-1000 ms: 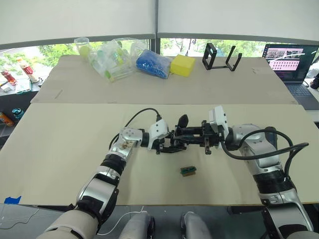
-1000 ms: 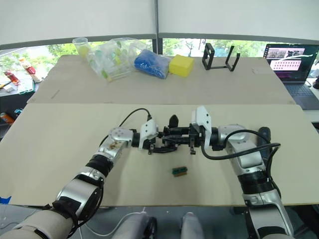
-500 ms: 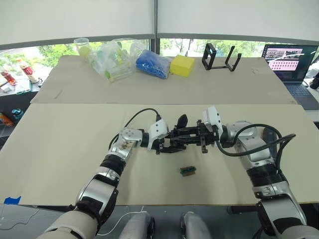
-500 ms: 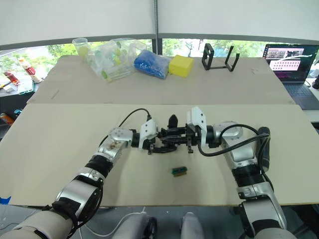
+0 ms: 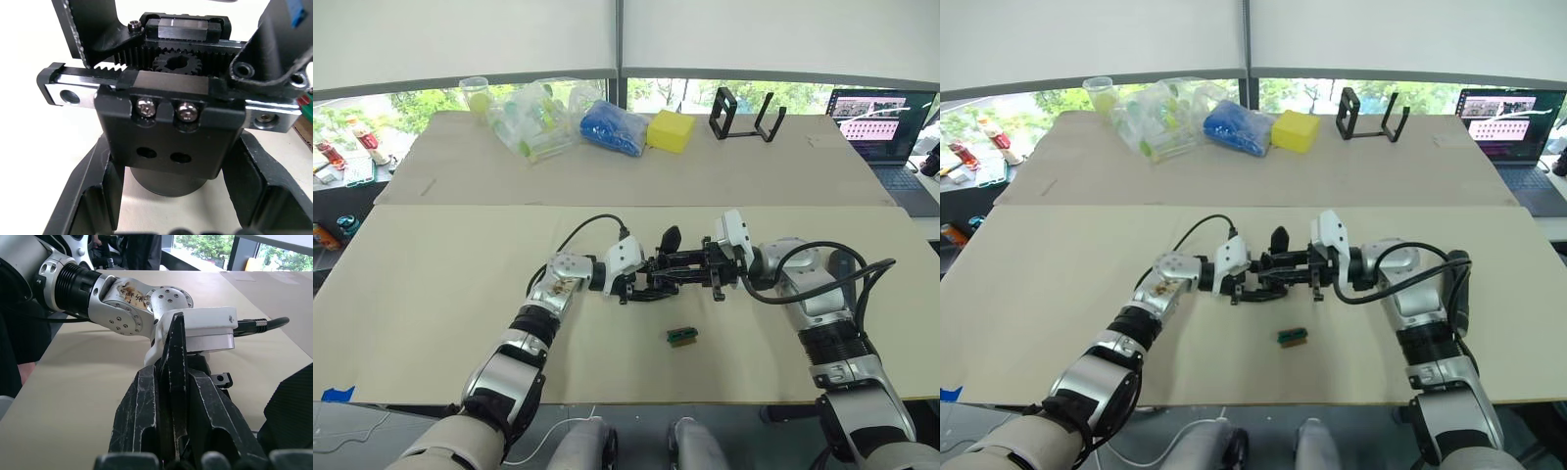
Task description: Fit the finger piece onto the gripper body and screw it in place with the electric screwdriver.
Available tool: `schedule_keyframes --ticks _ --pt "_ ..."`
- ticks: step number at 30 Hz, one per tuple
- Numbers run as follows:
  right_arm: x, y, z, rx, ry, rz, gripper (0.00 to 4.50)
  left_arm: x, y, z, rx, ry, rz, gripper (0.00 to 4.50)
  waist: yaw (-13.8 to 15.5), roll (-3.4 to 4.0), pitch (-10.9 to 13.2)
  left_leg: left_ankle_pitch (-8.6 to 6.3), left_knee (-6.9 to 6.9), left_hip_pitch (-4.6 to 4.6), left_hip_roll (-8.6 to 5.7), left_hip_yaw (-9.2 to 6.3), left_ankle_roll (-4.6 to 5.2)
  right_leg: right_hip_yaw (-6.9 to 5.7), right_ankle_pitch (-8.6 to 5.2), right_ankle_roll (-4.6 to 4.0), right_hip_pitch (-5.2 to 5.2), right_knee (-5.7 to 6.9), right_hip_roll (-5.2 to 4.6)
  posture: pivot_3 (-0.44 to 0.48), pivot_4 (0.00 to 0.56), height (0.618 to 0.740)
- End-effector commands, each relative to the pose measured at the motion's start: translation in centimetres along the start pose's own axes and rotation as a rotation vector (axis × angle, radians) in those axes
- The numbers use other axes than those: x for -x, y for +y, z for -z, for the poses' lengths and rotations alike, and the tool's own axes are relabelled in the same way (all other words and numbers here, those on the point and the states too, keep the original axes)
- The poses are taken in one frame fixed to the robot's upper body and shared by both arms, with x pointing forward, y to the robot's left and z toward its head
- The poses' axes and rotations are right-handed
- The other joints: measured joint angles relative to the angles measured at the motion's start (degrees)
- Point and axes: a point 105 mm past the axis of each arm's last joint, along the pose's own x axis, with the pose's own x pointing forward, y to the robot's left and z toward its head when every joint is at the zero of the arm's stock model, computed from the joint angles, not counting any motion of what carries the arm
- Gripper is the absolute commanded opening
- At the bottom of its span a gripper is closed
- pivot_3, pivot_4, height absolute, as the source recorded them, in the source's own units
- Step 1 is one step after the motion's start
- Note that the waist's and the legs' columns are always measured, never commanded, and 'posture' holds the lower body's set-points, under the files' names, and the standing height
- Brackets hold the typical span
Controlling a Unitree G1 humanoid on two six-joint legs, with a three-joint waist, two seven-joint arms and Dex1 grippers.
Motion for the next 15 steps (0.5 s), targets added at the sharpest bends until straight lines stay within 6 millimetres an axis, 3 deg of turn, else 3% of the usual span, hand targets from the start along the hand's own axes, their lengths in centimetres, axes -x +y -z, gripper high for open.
schedule_keyframes --ticks 1,10,15 --pt "0.1 1.5 3.7 -0.175 0.099 -0.022 0.35 0.6 0.2 -0.5 -0.03 -0.005 -0.007 2.3 0.0 0.0 0.0 0.0 0.0 0.0 0.0 0.0 0.0 0.01 0.0 0.0 0.0 0.0 -0.01 0.0 0.15 0.74" --pt "1.4 1.0 4.4 -0.217 0.125 -0.016 0.35 0.9 0.0 -0.3 -0.032 -0.001 -0.002 2.3 0.0 0.0 -0.1 -0.01 -0.13 0.08 0.01 0.0 -0.02 0.01 0.0 0.0 0.0 -0.02 -0.01 0.0 0.15 0.74" --pt "0.9 1.1 5.0 -0.216 0.126 -0.015 0.35 1.2 -0.2 -0.2 -0.034 0.004 0.0 2.3 -0.1 0.0 -0.1 -0.01 -0.17 0.08 0.02 0.0 -0.02 0.01 0.0 0.0 0.0 -0.02 -0.02 0.0 0.15 0.74"
